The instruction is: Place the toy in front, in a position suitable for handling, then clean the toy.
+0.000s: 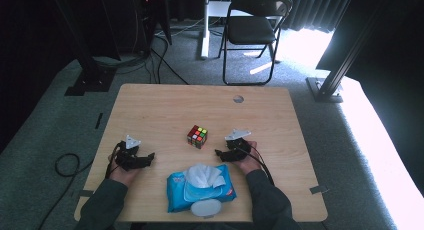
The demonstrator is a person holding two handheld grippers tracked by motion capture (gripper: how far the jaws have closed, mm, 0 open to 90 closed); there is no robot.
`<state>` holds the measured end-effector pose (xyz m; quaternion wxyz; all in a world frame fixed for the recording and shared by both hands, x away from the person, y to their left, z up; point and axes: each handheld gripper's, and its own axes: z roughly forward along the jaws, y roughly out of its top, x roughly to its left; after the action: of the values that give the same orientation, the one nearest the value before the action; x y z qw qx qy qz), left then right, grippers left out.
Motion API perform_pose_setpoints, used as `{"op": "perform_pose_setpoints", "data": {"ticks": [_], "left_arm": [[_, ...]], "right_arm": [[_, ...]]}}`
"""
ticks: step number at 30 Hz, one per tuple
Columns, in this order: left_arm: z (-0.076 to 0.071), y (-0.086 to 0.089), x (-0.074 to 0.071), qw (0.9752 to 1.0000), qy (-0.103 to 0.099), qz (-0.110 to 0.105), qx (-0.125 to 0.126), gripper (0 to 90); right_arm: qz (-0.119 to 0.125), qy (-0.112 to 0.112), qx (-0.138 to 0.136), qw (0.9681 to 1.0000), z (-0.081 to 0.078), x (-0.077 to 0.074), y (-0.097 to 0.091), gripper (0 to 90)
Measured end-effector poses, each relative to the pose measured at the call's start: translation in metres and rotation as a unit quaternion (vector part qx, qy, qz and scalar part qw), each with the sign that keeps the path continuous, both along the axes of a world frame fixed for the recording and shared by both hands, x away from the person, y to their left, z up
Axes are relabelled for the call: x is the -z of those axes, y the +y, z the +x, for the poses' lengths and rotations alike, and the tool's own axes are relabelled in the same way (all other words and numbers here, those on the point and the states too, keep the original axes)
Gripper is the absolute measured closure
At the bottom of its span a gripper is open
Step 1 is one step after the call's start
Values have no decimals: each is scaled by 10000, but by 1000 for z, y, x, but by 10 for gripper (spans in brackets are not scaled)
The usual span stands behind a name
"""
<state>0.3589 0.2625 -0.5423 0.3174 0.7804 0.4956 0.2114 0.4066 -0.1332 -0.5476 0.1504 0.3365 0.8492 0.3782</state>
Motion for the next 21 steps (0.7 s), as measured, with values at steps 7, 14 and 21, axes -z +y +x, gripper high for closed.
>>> {"op": "perform_pose_setpoints", "data": {"ticks": [7,14,21], "left_arm": [[-5,1,-8,9993,196,-284,120,304],[-13,-2,-29,9983,11,-516,263,305],[-25,-14,-46,9965,-167,-637,520,304]], "right_arm": [[-5,10,-1,10000,-1,0,0,290],[-21,24,81,10000,0,1,0,249],[-26,42,135,9999,0,1,0,233]]}}
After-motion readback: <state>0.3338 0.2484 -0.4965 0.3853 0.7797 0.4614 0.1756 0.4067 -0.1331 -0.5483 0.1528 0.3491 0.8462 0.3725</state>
